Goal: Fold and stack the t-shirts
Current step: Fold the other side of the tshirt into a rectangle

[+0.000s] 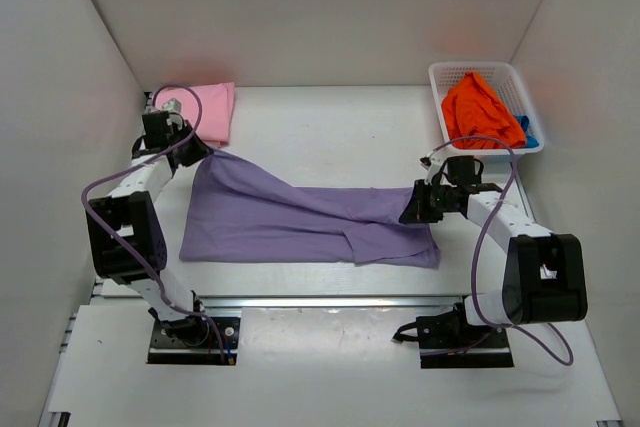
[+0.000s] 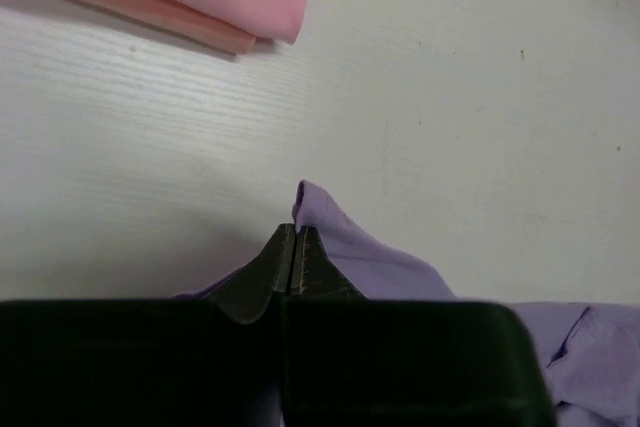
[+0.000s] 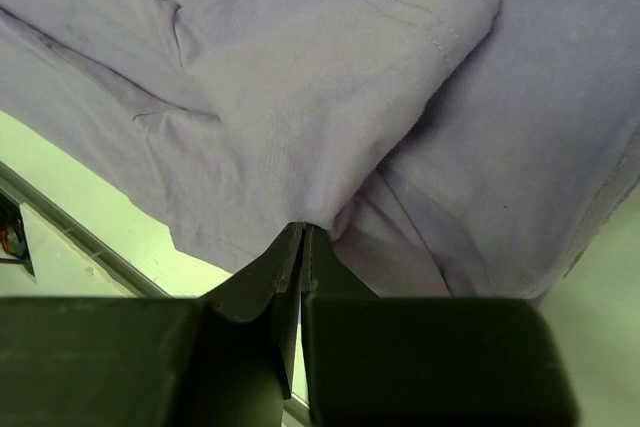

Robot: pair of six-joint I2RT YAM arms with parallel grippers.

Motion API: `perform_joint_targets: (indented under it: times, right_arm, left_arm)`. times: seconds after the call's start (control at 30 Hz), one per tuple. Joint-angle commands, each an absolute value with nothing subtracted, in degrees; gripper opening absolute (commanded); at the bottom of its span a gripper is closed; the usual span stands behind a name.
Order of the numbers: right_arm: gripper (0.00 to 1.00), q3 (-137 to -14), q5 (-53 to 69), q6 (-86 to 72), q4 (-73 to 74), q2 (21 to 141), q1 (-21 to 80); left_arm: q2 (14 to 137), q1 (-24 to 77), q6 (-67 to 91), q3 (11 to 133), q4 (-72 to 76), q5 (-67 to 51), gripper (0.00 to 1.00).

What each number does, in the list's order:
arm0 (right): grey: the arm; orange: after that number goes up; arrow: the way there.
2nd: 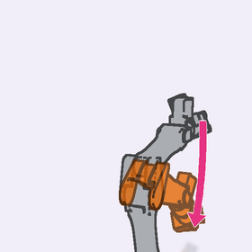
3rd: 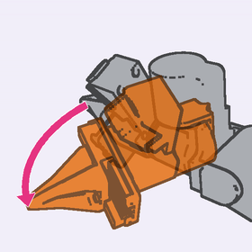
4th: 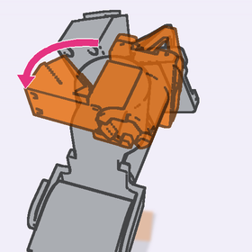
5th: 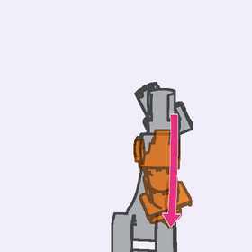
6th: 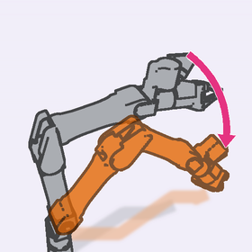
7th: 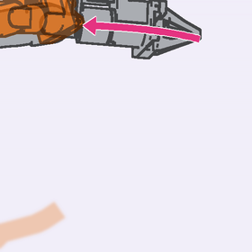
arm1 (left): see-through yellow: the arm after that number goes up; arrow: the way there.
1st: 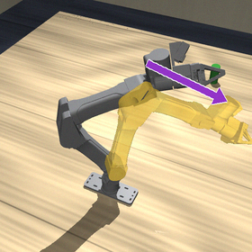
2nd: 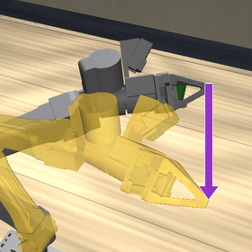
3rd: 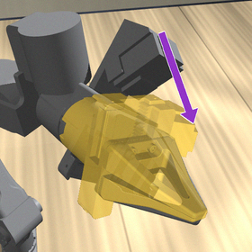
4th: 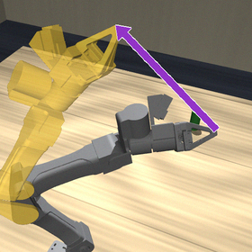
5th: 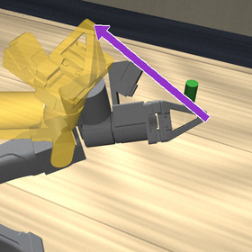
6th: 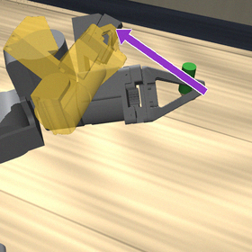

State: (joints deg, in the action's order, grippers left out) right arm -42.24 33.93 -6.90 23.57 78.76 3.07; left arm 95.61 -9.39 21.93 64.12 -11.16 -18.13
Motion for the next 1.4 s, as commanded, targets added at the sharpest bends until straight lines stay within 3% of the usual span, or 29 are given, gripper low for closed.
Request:
perform_joint_targets:
  times: [0.0,0.23,0.37,0.43,0.5,0.57,0.63,0.87,1.07,1.17,1.37]
  right_arm:
    - [0.0,-43.51,34.72,-6.42,21.71,77.61,2.63]
    - [0.0,-42.54,34.19,-6.24,21.71,77.26,2.55]
    - [0.0,-42.1,34.45,-6.42,21.53,76.73,3.51]
    - [0.0,-41.57,34.45,-6.85,20.74,76.73,3.69]
    - [0.0,-41.4,34.72,-6.86,20.3,76.81,3.87]
    - [0.0,-41.13,34.45,-6.77,20.3,76.73,4.3]
    - [0.0,-40.7,34.54,-6.59,20.39,76.73,4.13]
    - [0.0,-40.78,34.54,-7.56,20.03,77.43,4.48]
    - [0.0,-40.08,35.51,-8.09,18.99,76.55,4.83]
    - [0.0,-39.81,36.21,-8.96,18.28,75.85,5.18]
    - [0.0,-39.38,37.53,-9.4,17.4,76.11,5.01]
  left_arm:
    - [89.84,-10.02,18.64,58.74,-7.4,-18.47,0.06]
    - [80.87,-10.2,15.3,47.12,-2.54,-13.28,0.02]
    - [77.26,-10.11,13.8,44.66,-4.04,-11.17,0.06]
    - [73.15,-10.02,13.71,41.94,-4.22,-8.54,0.16]
    - [69.81,-10.01,13.88,40.26,-4.31,-6.69,0.5]
    - [65.59,-9.75,14.5,39.03,-5.27,-5.01,0.63]
    - [63.3,-9.93,15.29,39.2,-7.55,-3.08,0.7]
    - [69.23,-9.14,23.01,51.47,-21.06,-5.0,0.73]
    - [85.93,-7.3,29.96,65.2,-29.71,-13.88,0.61]
    - [90.51,-8.25,34.35,66.79,-27.52,-15.38,0.43]
    - [97.9,-8.44,38.05,67.59,-25.58,-16.44,0.47]
